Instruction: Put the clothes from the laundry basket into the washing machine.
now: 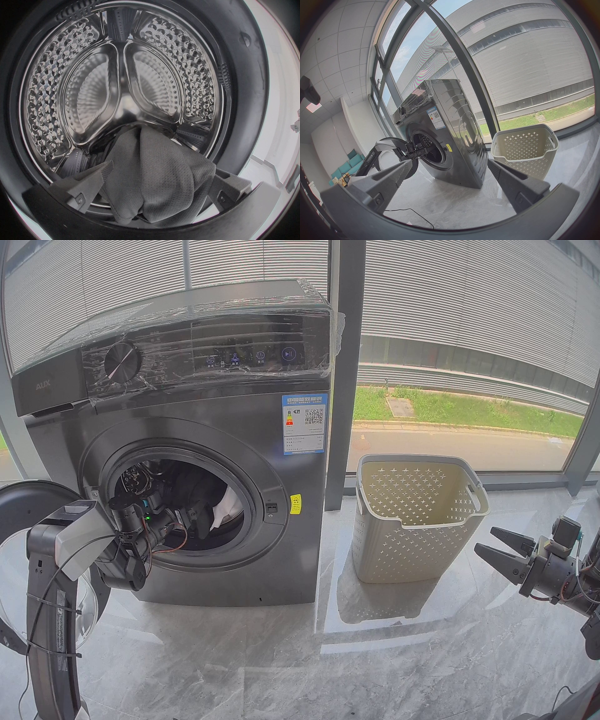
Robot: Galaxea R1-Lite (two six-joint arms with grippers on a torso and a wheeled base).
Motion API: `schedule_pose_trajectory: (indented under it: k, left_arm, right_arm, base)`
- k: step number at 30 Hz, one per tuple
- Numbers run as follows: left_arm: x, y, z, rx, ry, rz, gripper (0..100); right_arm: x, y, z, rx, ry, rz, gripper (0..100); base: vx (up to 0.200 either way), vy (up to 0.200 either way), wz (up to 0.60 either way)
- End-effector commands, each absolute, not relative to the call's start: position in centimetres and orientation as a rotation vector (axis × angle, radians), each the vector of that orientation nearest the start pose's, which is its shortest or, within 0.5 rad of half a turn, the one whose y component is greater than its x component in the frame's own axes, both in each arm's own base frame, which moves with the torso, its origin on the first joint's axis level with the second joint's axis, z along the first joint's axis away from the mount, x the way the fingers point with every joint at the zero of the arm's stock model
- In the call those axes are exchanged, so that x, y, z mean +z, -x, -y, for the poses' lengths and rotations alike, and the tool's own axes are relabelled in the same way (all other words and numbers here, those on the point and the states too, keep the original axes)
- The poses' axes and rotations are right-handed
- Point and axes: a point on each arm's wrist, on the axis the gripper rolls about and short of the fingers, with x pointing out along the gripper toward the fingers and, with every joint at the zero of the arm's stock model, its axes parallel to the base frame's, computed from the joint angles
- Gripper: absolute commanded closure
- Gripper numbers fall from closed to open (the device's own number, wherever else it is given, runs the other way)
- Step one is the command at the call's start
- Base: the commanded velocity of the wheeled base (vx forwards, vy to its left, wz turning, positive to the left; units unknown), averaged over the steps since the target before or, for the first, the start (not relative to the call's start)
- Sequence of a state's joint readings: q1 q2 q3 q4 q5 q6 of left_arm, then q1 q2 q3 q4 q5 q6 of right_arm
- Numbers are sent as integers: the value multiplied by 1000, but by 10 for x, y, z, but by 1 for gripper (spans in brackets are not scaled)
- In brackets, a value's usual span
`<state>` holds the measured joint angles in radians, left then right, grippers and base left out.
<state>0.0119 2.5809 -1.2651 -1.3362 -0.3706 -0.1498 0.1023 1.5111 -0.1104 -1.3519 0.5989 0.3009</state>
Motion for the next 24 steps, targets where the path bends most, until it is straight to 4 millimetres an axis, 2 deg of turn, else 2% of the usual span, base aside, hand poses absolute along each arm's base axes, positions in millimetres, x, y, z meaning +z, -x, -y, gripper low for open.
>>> schedule_pose_trajectory:
  k: [1,7,13,19,24]
  left_arm:
    - [7,-478,2,-359,143,5,0]
    - [7,-502,3,-361,126,96,0]
    - [21,-520,9,-377,108,201,0]
    - [11,-528,9,-371,110,187,0]
    - [14,-528,8,-361,114,169,0]
  right_arm:
    - [135,-182,-32,688,-301,-155,0]
    - [135,-182,-32,688,-301,-155,0]
    - [135,-182,-31,688,-301,-155,0]
    - [135,-182,-32,689,-299,-153,0]
    - [135,-182,-32,688,-301,-155,0]
  base:
    - [0,0,0]
    - [0,0,0]
    - [0,0,0]
    - [0,0,0]
    - [0,0,0]
